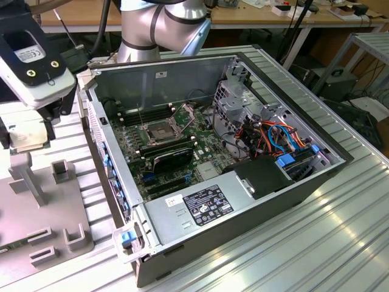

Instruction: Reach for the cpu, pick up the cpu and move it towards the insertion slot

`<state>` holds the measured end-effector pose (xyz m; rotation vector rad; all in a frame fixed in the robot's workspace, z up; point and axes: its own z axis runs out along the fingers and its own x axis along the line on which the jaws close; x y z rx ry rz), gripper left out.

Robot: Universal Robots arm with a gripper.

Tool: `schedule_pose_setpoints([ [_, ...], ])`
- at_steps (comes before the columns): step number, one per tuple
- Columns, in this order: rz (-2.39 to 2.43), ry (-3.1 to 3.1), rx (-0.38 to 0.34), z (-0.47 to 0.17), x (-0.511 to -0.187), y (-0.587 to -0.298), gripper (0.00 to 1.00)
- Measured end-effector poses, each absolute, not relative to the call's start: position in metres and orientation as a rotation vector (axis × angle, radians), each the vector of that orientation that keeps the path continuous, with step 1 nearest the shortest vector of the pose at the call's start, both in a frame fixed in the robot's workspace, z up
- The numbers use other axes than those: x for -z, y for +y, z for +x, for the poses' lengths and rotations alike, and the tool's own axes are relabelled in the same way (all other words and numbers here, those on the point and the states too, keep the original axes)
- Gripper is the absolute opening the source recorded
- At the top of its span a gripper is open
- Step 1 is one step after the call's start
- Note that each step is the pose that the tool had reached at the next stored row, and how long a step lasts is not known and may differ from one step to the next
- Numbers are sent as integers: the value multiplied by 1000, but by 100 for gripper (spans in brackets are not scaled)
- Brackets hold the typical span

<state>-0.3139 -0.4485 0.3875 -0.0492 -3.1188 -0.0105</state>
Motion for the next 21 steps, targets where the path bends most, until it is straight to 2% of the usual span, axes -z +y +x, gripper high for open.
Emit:
schedule_pose_setpoints([
  [21, -49, -3119, 11, -240, -387, -448, 55],
])
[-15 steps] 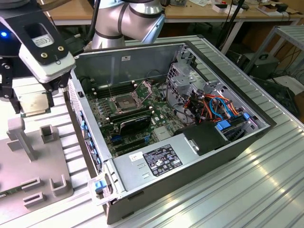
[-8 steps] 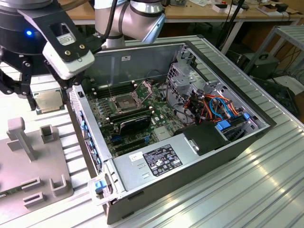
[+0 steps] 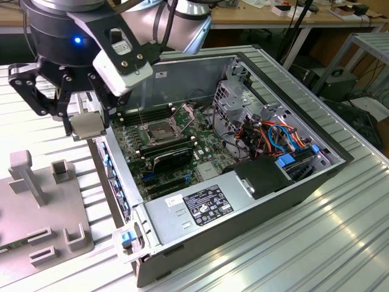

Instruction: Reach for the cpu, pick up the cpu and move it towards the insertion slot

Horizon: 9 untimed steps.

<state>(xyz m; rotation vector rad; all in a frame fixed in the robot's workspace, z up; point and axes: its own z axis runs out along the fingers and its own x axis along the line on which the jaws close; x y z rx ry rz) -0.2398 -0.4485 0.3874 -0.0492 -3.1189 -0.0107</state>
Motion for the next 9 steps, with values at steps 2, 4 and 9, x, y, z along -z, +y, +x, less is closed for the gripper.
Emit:
schedule_pose_setpoints([
  [2, -49, -3119, 11, -233, -387, -448, 55],
  [4, -49, -3119, 11, -224, -387, -448, 55],
  [9, -49, -3119, 11, -206, -387, -448, 55],
])
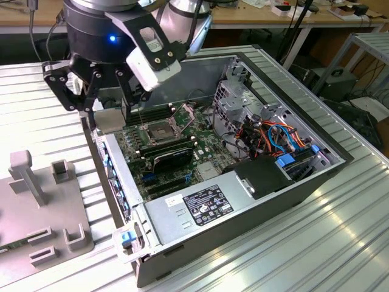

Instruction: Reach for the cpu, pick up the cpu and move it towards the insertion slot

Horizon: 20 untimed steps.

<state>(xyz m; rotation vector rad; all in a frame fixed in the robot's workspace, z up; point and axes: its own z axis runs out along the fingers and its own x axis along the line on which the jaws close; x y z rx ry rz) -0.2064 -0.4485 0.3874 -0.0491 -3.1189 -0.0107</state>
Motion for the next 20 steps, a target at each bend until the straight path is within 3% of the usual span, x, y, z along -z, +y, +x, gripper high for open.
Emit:
schedule_pose_setpoints([
  [20, -49, -3123, 11, -119, -386, -448, 55],
])
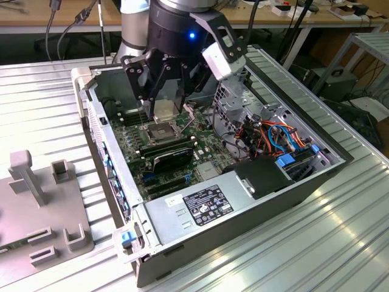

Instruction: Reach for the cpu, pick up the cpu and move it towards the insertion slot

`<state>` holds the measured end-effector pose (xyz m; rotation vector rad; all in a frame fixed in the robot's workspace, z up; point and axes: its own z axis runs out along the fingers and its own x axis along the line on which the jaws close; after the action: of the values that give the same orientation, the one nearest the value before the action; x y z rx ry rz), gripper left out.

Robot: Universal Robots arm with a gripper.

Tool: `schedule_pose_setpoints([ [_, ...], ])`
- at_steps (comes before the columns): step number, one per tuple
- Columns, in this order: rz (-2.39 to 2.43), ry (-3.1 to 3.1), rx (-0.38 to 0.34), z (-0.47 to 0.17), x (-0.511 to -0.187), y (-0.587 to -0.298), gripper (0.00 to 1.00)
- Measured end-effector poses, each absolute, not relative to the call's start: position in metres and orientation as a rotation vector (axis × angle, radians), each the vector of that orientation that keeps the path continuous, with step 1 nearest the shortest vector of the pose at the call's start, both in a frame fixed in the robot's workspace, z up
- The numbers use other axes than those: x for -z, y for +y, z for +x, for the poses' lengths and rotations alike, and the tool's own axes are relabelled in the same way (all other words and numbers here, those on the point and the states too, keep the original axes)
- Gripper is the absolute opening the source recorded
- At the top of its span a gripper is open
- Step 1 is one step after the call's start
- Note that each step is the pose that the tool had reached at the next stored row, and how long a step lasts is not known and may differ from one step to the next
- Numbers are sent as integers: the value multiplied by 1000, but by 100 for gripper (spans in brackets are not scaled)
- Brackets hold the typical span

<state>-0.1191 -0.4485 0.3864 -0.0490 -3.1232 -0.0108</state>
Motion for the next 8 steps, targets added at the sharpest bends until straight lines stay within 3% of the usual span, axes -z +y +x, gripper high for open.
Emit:
schedule_pose_setpoints([
  [8, -49, -3124, 11, -86, -386, -449, 55],
])
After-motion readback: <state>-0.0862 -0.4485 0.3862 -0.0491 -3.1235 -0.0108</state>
